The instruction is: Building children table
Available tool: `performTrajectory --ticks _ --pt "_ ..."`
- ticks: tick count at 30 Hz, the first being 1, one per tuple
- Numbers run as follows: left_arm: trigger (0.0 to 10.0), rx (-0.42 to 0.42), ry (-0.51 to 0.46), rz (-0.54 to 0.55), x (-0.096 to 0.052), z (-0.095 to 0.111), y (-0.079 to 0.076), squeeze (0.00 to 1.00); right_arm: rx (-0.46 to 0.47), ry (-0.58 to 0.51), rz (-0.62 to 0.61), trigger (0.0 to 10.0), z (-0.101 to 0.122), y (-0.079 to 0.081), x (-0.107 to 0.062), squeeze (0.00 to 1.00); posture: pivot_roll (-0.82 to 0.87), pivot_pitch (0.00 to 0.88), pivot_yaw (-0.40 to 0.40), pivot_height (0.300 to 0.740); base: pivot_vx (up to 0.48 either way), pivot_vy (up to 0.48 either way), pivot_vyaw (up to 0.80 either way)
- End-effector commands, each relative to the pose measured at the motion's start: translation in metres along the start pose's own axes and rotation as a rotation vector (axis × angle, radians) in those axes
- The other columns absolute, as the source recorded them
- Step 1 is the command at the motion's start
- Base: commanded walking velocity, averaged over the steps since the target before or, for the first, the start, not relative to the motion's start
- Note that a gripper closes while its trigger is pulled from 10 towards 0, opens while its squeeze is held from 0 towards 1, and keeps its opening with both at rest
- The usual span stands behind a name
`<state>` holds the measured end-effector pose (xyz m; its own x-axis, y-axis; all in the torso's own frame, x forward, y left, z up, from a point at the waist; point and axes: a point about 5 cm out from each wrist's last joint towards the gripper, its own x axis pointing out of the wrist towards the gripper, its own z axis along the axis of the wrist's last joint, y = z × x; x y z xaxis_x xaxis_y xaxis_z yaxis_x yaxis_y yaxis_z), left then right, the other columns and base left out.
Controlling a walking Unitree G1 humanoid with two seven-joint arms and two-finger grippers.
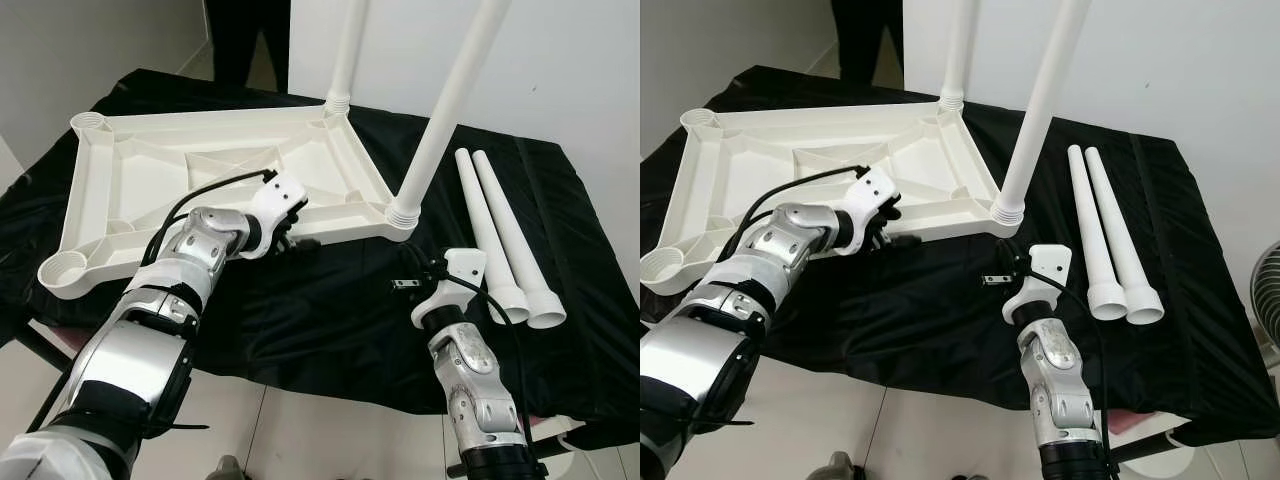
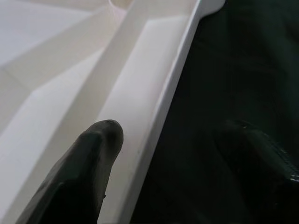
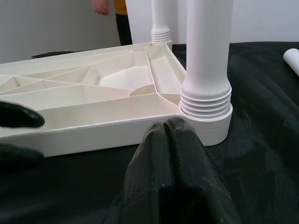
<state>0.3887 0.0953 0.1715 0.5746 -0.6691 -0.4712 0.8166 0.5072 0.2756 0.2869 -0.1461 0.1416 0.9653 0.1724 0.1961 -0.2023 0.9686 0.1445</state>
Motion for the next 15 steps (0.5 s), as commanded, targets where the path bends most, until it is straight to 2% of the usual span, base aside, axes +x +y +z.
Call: performTrajectory --ticks 1,6,15 --pt "10.0 0.025 0.036 0.128 0.0020 -0.0020 0.0057 0.00 -0.003 0.012 0.001 10.0 -0.0018 -0.0010 0.0001 0.00 0.09 0.026 -0.042 0.740 0.000 0.000 0.00" --pt "10.0 -0.022 0.099 0.191 0.0013 -0.0105 0.0103 0.00 -0.004 0.012 -0.002 10.0 -0.0015 -0.0018 -0.0001 0.00 0.09 0.031 -0.039 0.740 0.000 0.000 0.00" --pt "10.0 -0.083 0.099 0.252 0.0019 -0.0110 0.0135 0.00 0.002 0.010 -0.006 10.0 -0.0016 -0.0004 0.0002 0.00 0.09 0.037 -0.031 0.740 0.000 0.000 0.00"
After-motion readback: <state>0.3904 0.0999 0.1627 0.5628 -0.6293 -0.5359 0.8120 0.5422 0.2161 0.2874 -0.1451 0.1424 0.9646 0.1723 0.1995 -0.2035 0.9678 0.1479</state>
